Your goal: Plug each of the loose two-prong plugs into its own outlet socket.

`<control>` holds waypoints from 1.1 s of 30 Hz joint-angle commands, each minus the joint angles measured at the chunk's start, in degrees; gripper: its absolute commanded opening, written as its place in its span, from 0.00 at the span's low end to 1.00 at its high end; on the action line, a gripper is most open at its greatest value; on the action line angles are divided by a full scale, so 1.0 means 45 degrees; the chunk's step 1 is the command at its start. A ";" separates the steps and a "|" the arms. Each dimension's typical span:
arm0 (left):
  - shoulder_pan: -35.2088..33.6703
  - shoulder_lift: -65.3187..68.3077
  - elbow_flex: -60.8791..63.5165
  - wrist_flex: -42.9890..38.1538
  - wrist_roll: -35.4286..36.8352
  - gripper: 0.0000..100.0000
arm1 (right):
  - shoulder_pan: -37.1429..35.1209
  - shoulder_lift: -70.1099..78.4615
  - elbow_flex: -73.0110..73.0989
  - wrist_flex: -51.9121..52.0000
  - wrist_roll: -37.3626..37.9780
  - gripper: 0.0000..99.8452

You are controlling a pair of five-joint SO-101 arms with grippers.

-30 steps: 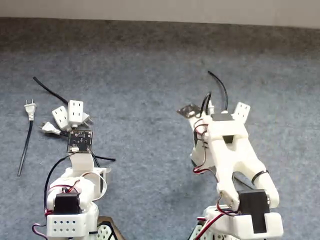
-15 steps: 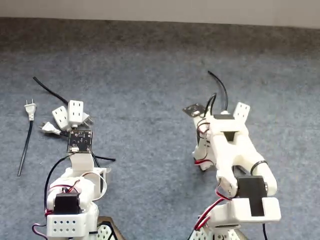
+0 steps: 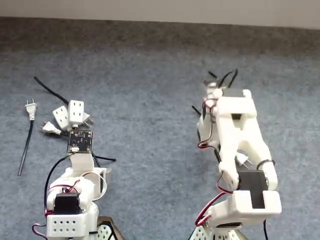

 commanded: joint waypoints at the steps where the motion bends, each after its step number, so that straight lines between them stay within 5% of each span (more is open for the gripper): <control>1: -0.0068 -0.0029 0.0205 0.0059 0.0039 0.21 | -0.0361 -0.0635 -0.3155 0.0694 -0.4220 0.09; 8: -0.0068 -0.0029 0.0205 0.0059 0.0039 0.21 | -0.2491 0.1299 -0.5402 0.0733 -0.5490 0.09; 17: -0.0068 -0.0029 0.0205 0.0059 0.0039 0.21 | -0.5421 0.4796 -0.6926 0.0029 -1.2405 0.09; 26: -0.0068 -0.0029 0.0205 0.0059 0.0039 0.21 | -0.5363 0.7922 -0.7863 -0.1397 -1.7524 0.09; 33: -0.0068 -0.0029 0.0205 0.0059 0.0039 0.21 | -0.5265 0.8391 -0.9309 -0.0830 -1.7094 0.35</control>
